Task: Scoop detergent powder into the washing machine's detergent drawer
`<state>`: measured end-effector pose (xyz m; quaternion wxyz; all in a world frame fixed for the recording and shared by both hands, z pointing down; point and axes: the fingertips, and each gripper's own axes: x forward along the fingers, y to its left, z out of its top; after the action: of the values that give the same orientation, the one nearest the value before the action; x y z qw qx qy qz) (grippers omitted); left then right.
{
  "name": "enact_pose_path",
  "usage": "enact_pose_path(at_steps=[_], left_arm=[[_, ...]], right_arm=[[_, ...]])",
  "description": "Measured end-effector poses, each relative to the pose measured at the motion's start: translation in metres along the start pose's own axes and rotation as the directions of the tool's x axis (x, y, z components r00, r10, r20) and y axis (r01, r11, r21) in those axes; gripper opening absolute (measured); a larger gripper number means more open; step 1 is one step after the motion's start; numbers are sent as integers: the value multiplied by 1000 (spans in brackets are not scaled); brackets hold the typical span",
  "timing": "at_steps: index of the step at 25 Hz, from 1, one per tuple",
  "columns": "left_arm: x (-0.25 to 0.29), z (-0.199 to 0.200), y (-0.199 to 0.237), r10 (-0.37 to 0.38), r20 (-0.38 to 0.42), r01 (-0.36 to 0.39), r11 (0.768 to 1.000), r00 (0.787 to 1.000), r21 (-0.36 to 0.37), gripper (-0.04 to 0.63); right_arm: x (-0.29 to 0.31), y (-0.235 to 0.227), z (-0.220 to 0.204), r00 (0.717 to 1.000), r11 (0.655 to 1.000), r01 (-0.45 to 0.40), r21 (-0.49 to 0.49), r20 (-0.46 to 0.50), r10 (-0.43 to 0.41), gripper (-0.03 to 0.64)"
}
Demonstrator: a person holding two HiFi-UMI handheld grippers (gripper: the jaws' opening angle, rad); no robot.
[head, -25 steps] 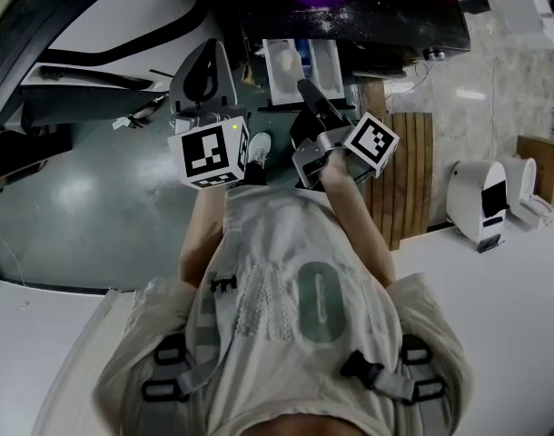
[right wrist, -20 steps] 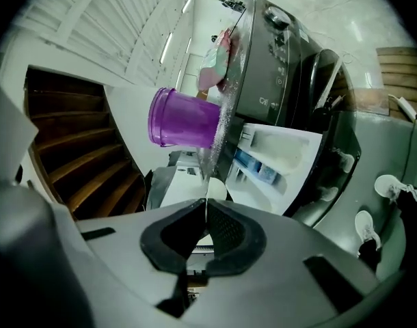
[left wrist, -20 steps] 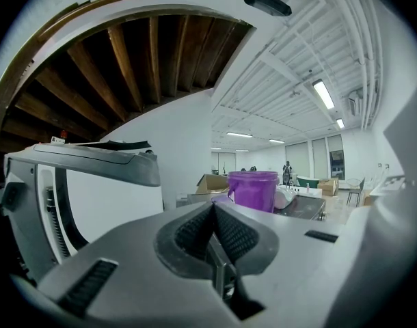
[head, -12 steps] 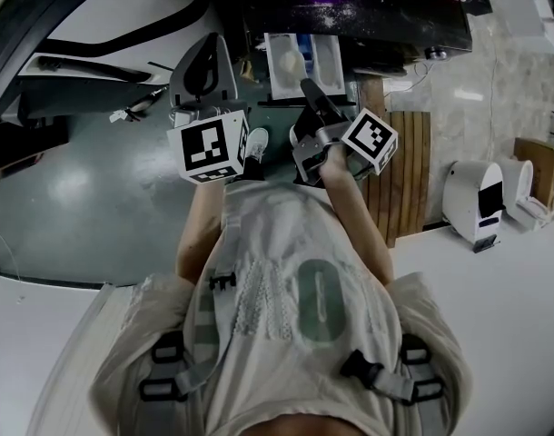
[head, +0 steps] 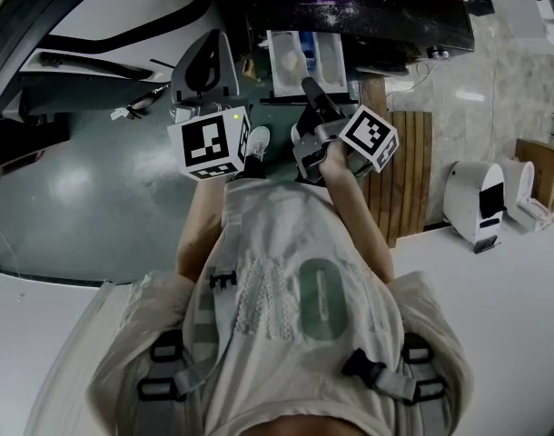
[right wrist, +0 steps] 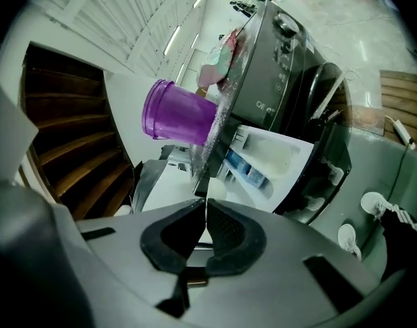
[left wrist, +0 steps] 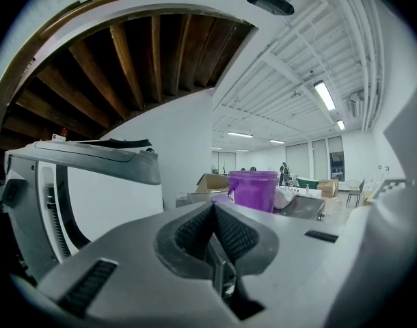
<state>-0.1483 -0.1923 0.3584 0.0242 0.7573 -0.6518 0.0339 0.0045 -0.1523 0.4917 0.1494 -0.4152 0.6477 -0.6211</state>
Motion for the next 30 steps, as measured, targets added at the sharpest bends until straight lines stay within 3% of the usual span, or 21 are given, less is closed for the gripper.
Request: enact_pose_path(at_steps=[4,7,11,15,22,30], left_arm=[[-2,-2,-1,-3,-5,3,1000,1000,-2,21],[-3,-4,-1,-2,-10,2,1000,1000,-4,21],[-5,-6,0,-1,-15,1,1000,1000,-5,21],[-7,-7,-1,1,-16,-1,1000,1000,0,21],[-7,-8,-1,7,-15,-8,1000,1000,-5,21],[-8,-8,3,19,-15,-19,1000,1000,-10,21]], right_arm=[[-1,-2,0,999,989,46,-141,-6,-47,11],[-1,-3,0,996,958,85,-273,-11,-92,11],[-3,0,1,989,874,126,-469,-5,-145,11],[-3,4,-1,985,787,138,-601,-2,-174,11],[-1,10,-4,972,576,152,-803,14,-236,11],[6,17,-9,955,262,137,-955,58,-290,11]])
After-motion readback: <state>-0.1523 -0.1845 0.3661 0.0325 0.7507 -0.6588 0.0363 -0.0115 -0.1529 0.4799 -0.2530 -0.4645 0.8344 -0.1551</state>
